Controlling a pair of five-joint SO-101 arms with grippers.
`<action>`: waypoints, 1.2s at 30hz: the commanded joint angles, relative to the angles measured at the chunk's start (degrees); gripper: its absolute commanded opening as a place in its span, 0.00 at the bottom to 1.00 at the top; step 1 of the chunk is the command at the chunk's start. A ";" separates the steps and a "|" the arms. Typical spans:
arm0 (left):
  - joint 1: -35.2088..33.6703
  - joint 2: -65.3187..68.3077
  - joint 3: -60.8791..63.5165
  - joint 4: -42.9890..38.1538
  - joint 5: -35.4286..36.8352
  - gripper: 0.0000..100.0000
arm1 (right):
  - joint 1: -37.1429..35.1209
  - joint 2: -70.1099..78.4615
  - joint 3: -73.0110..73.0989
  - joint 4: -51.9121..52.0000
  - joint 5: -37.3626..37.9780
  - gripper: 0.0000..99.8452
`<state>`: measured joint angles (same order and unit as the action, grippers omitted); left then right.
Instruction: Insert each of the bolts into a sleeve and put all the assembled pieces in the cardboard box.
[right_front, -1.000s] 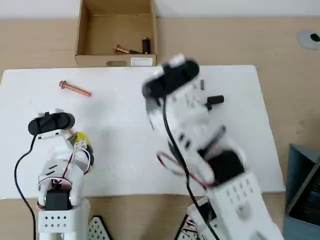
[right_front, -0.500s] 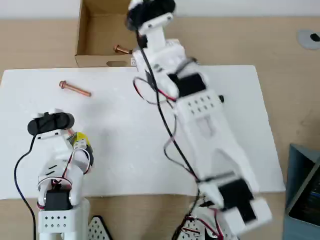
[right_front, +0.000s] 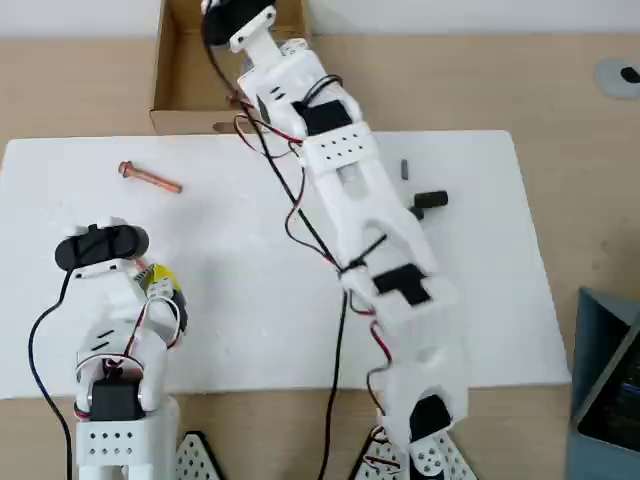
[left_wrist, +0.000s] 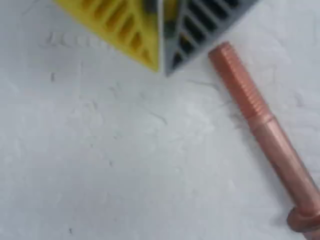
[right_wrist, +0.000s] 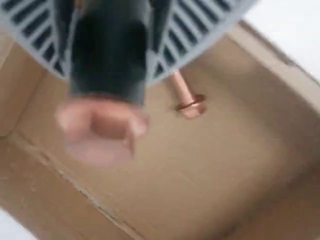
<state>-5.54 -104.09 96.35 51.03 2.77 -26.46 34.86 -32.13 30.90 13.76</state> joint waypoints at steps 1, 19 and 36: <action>-0.44 -0.31 0.70 0.09 -0.09 0.00 | 1.01 5.49 -12.62 -2.02 4.31 0.01; -0.44 -0.31 0.70 0.09 -0.09 0.00 | 0.92 26.86 -39.52 5.98 16.88 0.13; -0.44 -0.31 0.70 0.09 -0.09 0.00 | 0.92 26.95 -47.60 11.60 16.70 0.11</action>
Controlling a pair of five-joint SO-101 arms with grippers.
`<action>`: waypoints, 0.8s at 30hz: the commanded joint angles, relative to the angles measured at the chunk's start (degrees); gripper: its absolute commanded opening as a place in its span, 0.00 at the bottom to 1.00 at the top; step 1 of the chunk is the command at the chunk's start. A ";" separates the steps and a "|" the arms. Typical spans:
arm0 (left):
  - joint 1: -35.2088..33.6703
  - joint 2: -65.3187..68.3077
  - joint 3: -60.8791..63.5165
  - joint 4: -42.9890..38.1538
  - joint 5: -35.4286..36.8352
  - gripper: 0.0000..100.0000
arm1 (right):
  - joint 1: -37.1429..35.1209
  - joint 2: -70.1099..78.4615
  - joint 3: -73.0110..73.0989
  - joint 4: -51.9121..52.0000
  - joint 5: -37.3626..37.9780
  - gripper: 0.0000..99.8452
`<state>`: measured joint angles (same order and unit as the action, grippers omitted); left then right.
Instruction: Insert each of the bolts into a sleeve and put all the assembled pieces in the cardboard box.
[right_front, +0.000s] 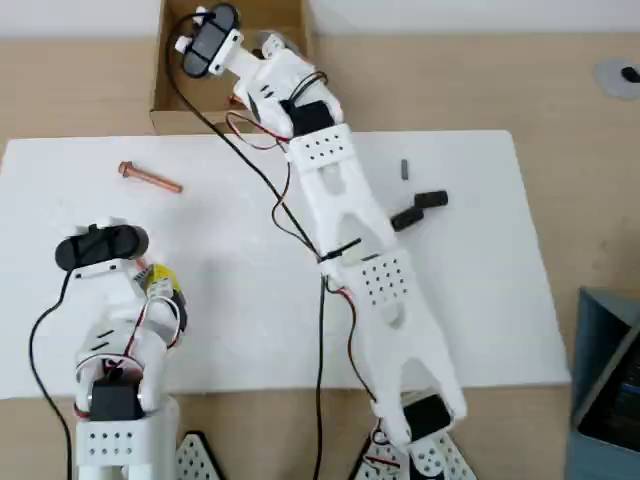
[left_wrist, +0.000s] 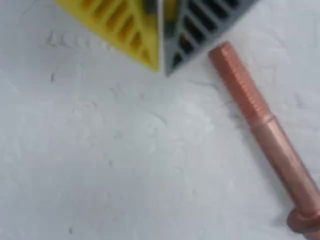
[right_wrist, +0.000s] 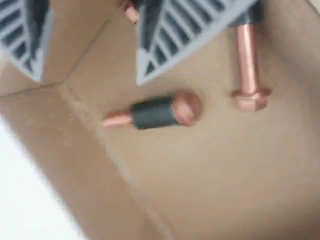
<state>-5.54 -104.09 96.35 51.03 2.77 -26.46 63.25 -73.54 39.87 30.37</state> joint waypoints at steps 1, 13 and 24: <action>-0.44 -0.31 0.70 0.09 -0.09 0.00 | 0.84 -1.45 -7.78 4.57 0.09 0.09; -0.44 -0.31 0.70 0.09 -0.09 0.00 | 1.10 -3.91 -22.20 23.38 0.00 0.01; -0.44 -0.31 0.70 0.09 -0.09 0.00 | 1.10 -14.46 -22.11 36.92 -6.59 0.01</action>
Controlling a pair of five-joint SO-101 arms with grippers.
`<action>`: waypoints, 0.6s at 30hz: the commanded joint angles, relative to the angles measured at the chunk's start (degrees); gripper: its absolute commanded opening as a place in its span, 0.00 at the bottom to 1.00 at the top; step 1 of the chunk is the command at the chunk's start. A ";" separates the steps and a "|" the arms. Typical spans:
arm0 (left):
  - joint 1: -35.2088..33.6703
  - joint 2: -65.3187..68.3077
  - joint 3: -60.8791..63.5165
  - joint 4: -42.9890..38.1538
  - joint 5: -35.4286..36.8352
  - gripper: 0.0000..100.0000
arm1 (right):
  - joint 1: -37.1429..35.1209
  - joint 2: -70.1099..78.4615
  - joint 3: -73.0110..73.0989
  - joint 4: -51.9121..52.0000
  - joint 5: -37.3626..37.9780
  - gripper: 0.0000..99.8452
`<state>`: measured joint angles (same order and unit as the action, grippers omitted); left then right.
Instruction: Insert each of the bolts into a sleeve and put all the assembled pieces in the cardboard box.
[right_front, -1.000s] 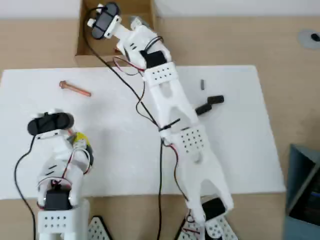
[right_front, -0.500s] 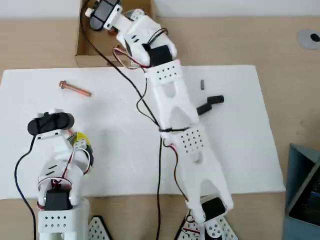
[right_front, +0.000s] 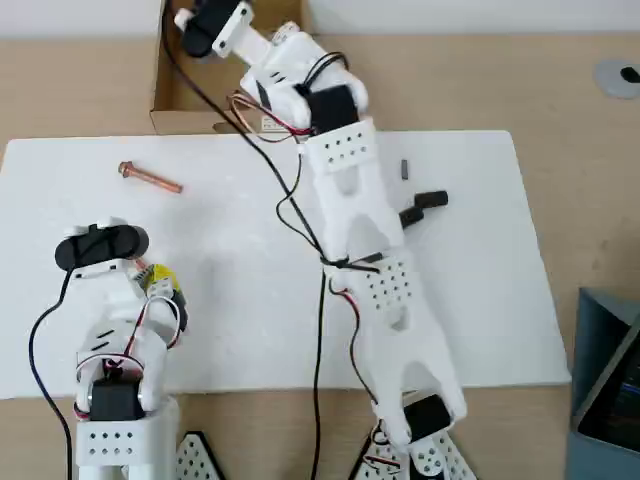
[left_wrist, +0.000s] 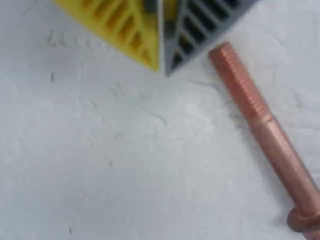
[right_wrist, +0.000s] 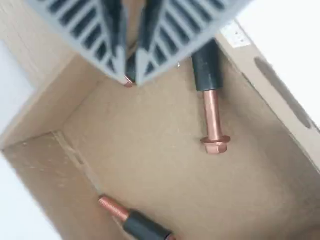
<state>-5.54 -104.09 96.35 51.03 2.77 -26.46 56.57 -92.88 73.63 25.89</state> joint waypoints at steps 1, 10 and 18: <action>-0.44 -0.31 0.70 0.09 -0.09 0.00 | 1.10 -9.01 -2.77 4.75 -2.99 0.01; -0.44 -0.31 0.70 0.09 -0.09 0.00 | 1.63 -21.41 -2.77 17.85 -9.58 0.01; -0.44 -0.31 0.70 0.09 -0.09 0.00 | 4.70 -30.29 -2.68 28.40 -15.47 0.01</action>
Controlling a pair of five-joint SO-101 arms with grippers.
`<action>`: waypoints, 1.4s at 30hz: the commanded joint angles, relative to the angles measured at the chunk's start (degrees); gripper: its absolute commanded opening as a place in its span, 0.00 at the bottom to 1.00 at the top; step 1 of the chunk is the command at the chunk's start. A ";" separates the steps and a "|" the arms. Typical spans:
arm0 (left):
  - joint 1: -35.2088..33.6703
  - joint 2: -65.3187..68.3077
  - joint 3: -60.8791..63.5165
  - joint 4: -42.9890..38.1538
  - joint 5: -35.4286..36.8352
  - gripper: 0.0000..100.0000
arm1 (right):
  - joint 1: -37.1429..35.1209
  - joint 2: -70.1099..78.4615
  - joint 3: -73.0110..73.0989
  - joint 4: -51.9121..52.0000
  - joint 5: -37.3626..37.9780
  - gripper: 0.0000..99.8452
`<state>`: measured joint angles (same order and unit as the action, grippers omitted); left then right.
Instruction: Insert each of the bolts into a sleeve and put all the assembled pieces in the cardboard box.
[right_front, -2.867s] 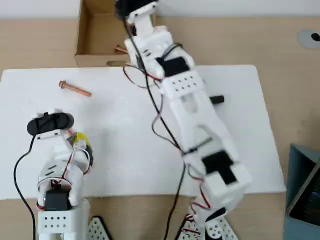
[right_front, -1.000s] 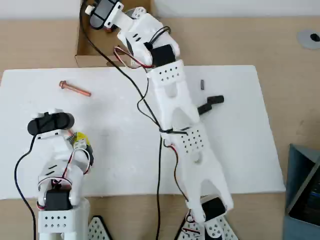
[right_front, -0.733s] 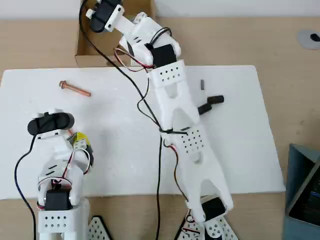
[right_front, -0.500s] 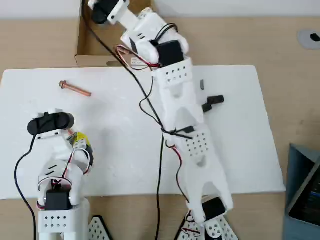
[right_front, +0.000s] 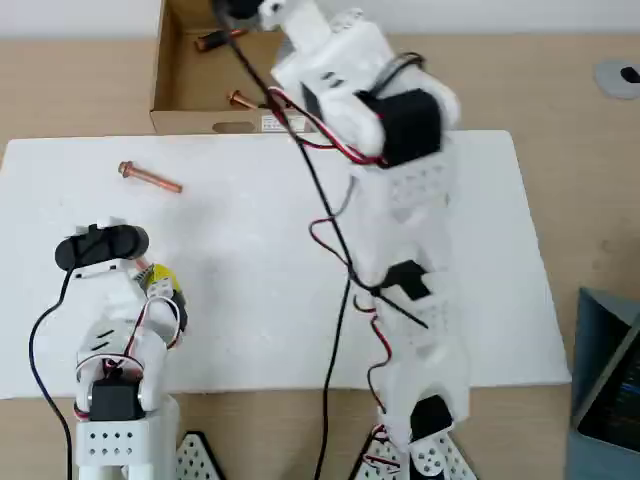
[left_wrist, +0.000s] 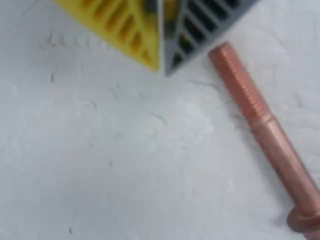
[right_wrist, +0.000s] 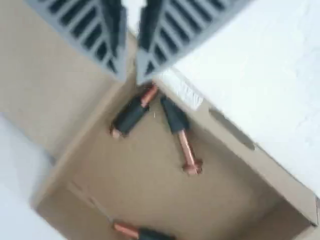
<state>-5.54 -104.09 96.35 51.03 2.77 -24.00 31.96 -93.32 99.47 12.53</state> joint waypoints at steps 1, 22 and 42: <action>-0.44 -0.31 0.70 0.09 -0.09 0.00 | 3.38 -6.55 -2.24 2.73 -3.08 0.01; -0.35 -0.31 0.62 0.09 -0.26 0.00 | 17.10 -27.12 27.38 3.08 -14.51 0.01; -0.35 -0.31 0.62 0.09 -0.09 0.00 | 17.10 -46.20 92.09 -1.76 -50.90 0.01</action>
<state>-5.54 -104.09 96.35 51.03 2.77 -7.47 -11.91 -5.23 100.53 -35.82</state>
